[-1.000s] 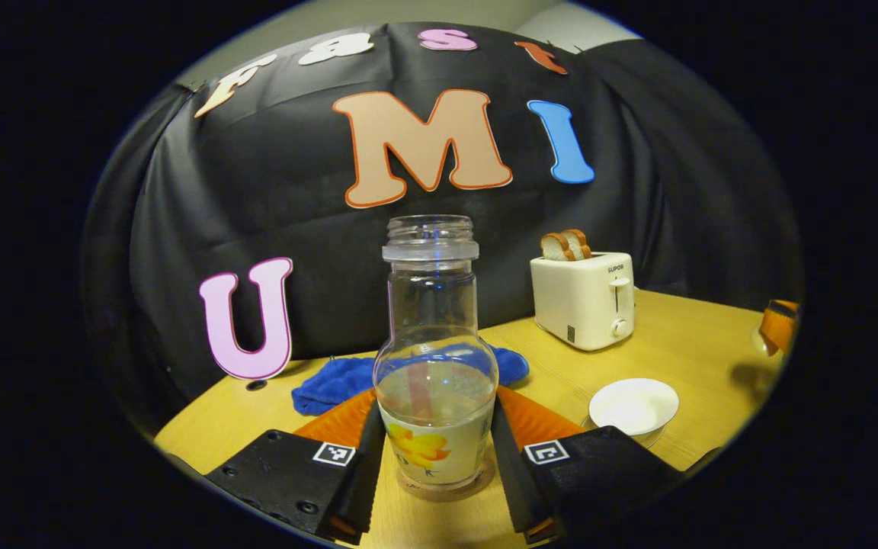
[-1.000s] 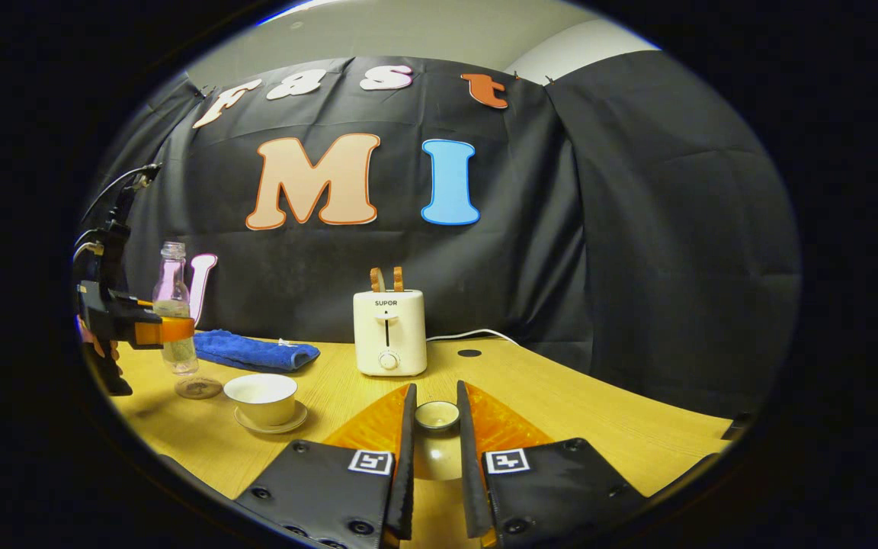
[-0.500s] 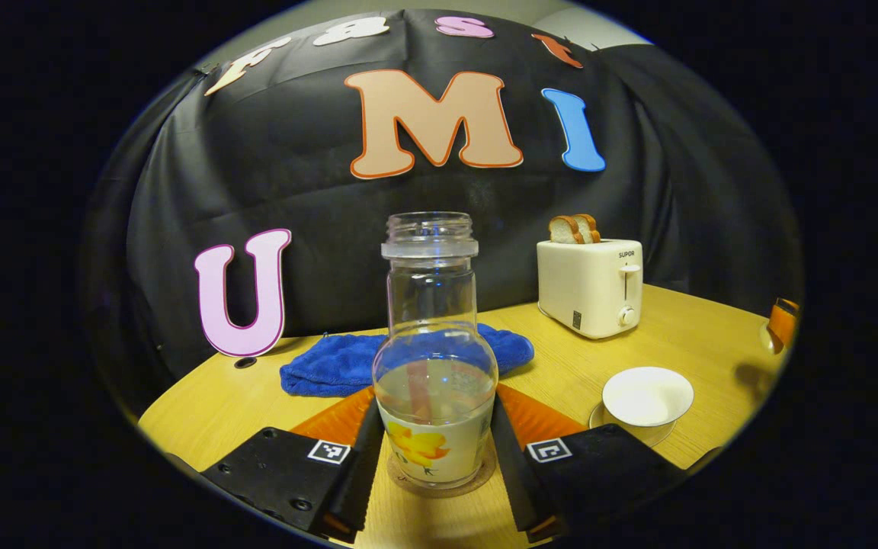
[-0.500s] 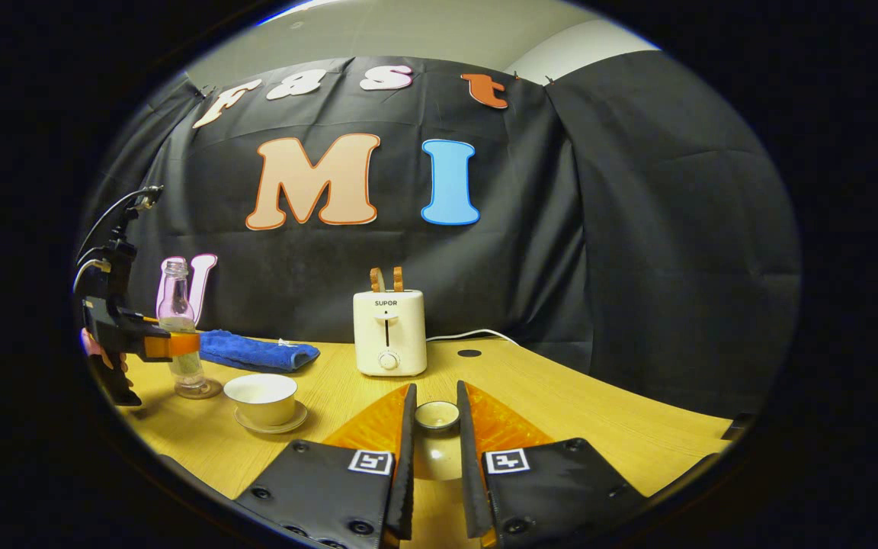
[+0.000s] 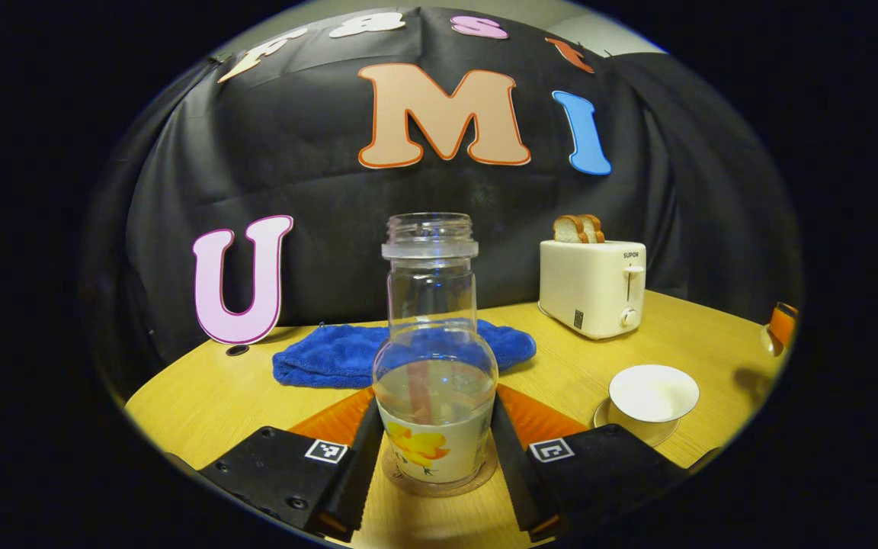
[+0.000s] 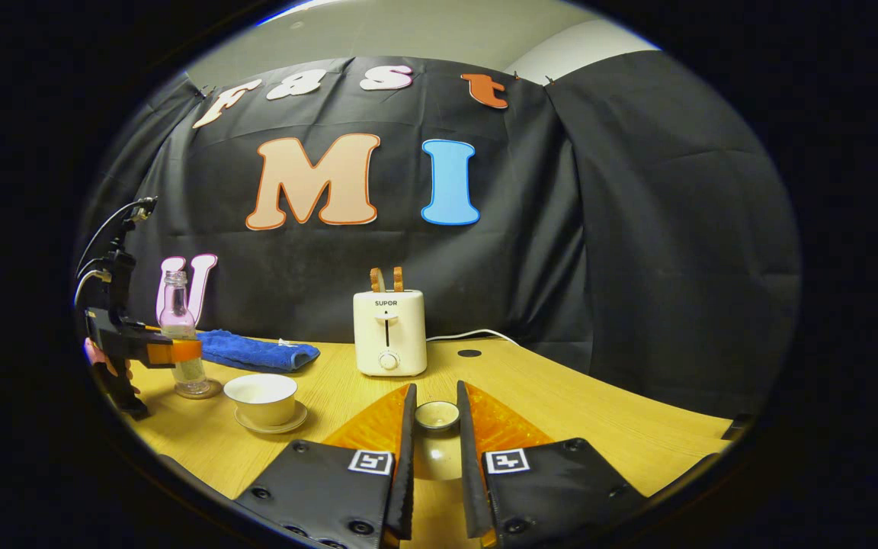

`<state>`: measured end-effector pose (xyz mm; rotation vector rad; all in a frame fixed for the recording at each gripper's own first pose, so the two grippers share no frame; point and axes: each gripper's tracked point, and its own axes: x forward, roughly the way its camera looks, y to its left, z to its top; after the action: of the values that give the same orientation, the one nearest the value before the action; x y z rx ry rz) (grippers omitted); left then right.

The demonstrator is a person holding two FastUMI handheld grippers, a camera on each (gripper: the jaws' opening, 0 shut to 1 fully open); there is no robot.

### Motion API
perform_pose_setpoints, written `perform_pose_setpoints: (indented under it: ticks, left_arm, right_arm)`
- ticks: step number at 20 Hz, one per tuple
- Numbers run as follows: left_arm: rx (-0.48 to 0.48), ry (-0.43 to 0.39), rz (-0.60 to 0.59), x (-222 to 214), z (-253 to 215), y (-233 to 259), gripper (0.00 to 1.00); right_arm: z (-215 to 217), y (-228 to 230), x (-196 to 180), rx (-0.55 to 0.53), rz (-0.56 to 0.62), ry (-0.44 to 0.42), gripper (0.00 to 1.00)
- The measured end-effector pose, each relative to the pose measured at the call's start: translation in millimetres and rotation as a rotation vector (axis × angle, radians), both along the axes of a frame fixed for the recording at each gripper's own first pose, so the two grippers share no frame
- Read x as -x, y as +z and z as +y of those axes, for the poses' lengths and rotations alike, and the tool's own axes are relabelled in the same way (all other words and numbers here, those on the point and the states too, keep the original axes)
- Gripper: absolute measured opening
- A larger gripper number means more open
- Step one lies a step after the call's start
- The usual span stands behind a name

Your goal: Open the teacup lid with one hand, grasp the water bottle and pour water into the teacup with the other hand; after pouring, place the water bottle on the coaster and then close the teacup lid.

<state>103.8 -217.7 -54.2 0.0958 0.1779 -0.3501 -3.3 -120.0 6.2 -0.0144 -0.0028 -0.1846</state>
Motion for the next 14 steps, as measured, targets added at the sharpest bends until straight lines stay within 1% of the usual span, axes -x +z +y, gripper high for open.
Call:
perform_pose_setpoints:
  ticks: [3, 4, 5, 6, 7, 10, 14]
  left_arm:
    - [0.003, -0.009, 0.023, 1, 0, -7, 0.73]
    - [0.011, -0.007, 0.026, 1, -1, -9, 0.75]
    - [0.019, -0.005, 0.032, 2, -3, -11, 0.88]
    - [0.016, 0.0, 0.037, 4, -3, -10, 0.94]
    - [0.014, 0.001, 0.028, 2, -1, -10, 0.98]
    - [0.0, -0.003, 0.019, 4, -1, -9, 0.98]
    - [0.005, -0.007, -0.031, 11, 0, 0, 0.97]
  right_arm:
    - [0, 0, 0, 0.0, 0.0, 0.0, 0.3]
    - [0, 0, 0, 0.0, 0.0, 0.0, 0.29]
    - [0, 0, 0, 0.0, 0.0, 0.0, 0.3]
    - [0, 0, 0, 0.0, 0.0, 0.0, 0.3]
    - [0, 0, 0, 0.0, 0.0, 0.0, 0.3]
    - [0, 0, 0, 0.0, 0.0, 0.0, 0.3]
    - [2, 0, 0, -0.001, 0.0, 0.009, 0.3]
